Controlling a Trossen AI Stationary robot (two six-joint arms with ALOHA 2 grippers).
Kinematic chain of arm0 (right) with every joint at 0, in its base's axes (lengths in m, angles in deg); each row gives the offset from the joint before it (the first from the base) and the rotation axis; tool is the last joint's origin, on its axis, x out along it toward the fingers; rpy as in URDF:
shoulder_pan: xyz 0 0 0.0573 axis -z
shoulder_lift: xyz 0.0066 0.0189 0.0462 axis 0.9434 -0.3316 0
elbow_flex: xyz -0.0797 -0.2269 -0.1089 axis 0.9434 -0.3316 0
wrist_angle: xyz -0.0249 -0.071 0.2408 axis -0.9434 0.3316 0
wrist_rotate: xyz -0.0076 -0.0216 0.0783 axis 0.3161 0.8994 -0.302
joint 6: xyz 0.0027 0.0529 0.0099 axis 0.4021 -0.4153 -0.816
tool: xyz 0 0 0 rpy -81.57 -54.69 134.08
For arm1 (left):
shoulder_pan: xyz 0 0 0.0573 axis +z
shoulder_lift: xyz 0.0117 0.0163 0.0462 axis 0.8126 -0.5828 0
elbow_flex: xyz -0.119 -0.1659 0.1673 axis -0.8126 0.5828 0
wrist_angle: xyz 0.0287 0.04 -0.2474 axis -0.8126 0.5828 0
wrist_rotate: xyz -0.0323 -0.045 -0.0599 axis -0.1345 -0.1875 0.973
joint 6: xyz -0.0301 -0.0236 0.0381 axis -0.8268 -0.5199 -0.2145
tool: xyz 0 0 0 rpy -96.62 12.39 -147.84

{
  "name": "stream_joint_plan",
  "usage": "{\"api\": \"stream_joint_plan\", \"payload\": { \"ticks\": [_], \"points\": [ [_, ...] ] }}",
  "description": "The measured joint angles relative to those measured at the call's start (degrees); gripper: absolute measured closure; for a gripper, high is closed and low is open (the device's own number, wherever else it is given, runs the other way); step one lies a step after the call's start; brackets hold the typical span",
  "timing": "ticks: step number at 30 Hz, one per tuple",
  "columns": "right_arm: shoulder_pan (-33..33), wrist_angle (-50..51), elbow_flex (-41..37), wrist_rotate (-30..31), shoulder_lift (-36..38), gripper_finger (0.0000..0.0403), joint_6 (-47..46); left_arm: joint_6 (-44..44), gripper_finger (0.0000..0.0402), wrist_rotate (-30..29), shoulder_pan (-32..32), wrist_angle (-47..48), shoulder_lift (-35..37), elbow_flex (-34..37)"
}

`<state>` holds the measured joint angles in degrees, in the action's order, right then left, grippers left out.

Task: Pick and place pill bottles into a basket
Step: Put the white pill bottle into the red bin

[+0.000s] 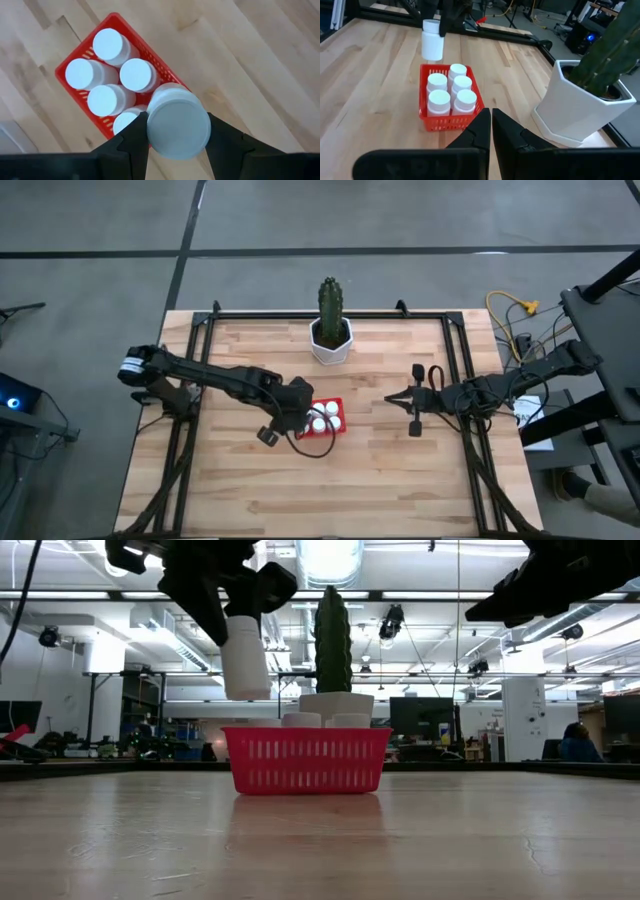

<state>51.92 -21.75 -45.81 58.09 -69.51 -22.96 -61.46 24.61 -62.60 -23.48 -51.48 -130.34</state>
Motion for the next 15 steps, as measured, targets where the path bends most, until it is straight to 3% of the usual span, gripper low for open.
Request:
{"api": "stream_joint_plan", "payload": {
  "ticks": [15],
  "points": [
    [0.0,0.16,0.0,0.0,0.0,0.0394,-0.09,0.66,0.026,1.22,1.2,-2.42,0.04,0.69]
  ]
}}
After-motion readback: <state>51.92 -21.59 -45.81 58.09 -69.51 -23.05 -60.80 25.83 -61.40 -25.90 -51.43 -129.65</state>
